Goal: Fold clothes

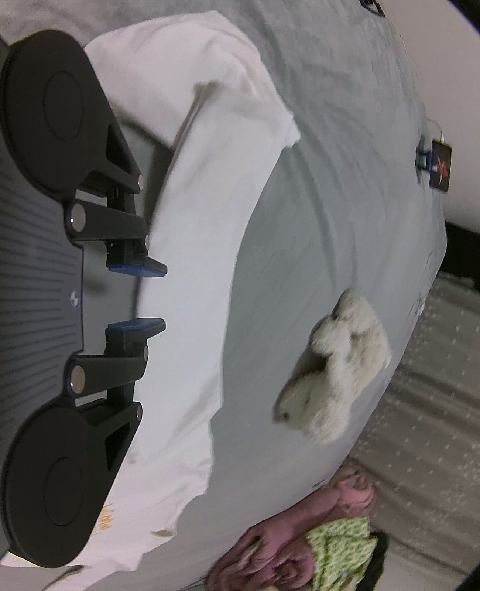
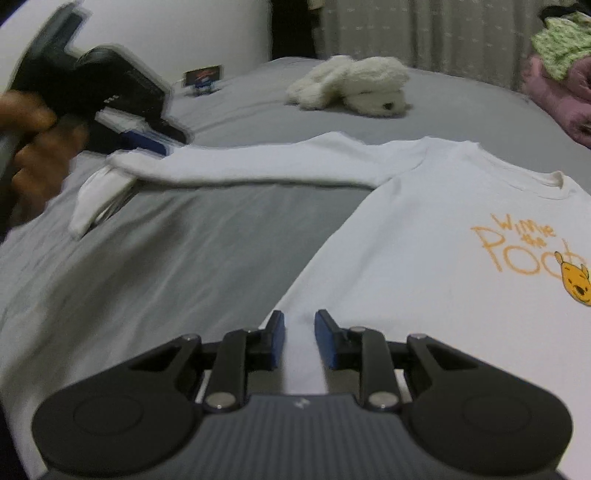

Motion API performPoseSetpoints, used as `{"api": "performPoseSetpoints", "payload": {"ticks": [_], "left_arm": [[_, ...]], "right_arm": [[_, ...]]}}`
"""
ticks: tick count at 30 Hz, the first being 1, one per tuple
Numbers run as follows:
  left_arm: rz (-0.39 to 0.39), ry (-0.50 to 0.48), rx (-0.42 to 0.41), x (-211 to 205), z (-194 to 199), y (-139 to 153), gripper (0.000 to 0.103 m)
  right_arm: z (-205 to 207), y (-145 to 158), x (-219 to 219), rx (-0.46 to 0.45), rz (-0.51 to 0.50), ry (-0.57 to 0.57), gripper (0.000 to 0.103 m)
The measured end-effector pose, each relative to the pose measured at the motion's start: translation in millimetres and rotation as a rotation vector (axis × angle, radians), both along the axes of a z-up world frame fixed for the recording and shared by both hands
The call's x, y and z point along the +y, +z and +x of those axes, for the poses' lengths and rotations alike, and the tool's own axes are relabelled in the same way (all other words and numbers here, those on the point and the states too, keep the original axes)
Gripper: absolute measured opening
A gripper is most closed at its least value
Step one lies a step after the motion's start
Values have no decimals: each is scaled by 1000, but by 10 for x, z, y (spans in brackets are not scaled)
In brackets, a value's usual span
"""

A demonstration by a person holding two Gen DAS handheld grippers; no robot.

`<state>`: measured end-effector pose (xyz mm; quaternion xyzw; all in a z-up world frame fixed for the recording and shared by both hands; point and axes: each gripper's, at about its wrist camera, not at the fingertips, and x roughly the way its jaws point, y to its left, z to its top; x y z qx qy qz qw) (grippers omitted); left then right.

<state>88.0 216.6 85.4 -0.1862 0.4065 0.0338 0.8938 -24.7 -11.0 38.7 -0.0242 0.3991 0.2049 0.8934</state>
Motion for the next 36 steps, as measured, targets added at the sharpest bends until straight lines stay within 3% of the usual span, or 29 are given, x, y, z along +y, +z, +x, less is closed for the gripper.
{"api": "performPoseSetpoints", "payload": {"ticks": [6, 9, 14, 21, 24, 27, 31, 36], "left_arm": [[29, -85, 7, -358, -102, -9, 22], [46, -137, 18, -575, -195, -44, 23], [66, -223, 47, -941, -360, -134, 32], [49, -263, 111, -1315, -529, -382, 33], [91, -298, 102, -1481, -647, -452, 35], [162, -335, 68, -1580, -786, -452, 36], [139, -346, 46, -1485, -910, -469, 36], [126, -356, 40, -1398, -1016, -466, 36]], "right_arm": [[-285, 93, -251, 26, 69, -22, 22], [-377, 65, -449, 33, 46, -64, 22], [-445, 57, -848, 38, 60, -118, 21], [-490, 107, -1414, 30, -16, -218, 21], [-518, 109, -1664, 31, -47, -266, 24], [-564, 113, -1964, 26, -44, -319, 24], [-604, 86, -2321, 30, -37, -417, 24], [-669, 99, -2457, 31, -33, -445, 23]]}}
